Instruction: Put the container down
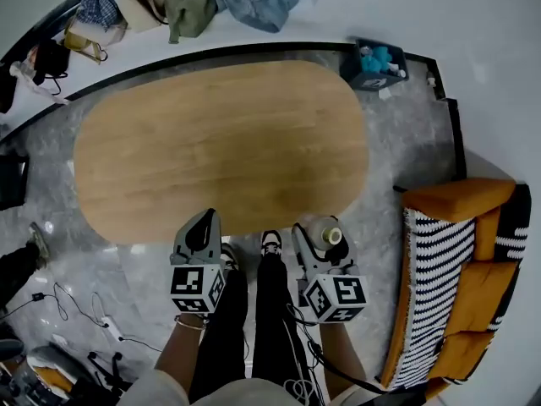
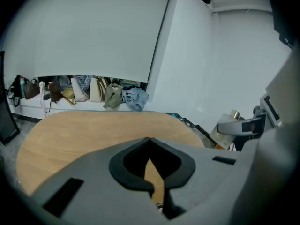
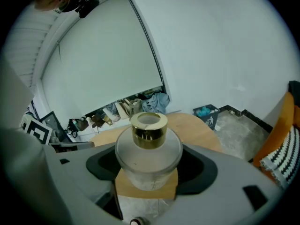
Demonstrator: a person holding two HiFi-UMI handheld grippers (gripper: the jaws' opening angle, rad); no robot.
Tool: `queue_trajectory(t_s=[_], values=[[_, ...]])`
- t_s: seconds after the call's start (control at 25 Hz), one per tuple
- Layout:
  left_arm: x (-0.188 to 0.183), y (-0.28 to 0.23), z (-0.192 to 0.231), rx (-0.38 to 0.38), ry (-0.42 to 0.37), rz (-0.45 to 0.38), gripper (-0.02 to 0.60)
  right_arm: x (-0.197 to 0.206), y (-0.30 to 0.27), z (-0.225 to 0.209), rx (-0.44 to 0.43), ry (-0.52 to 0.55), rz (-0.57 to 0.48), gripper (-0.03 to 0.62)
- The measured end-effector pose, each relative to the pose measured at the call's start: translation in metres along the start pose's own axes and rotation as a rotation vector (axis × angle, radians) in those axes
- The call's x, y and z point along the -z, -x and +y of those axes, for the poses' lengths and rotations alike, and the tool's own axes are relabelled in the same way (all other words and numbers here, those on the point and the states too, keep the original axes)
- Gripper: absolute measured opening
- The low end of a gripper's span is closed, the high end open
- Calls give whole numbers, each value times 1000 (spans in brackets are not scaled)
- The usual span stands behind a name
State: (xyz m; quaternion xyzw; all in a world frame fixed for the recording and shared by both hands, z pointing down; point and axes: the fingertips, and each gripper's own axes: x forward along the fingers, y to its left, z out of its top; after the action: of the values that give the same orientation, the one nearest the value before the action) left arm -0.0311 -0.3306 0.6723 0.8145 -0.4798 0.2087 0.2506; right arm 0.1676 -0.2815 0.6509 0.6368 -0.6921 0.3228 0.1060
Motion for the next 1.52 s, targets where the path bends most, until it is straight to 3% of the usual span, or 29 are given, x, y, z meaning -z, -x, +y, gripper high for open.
queue_trajectory(t_s=[0.44,0.76,1.52], values=[[49,-22,-6,26,-26,47,8,62,-33,-40,31,22,54,333],[79,-34,-1,16,-20,85,8,81,-72,-68,41,68,80,333],[87,-62,-2,14,-27,111,8,91,-128,-105,63,182,120,333]])
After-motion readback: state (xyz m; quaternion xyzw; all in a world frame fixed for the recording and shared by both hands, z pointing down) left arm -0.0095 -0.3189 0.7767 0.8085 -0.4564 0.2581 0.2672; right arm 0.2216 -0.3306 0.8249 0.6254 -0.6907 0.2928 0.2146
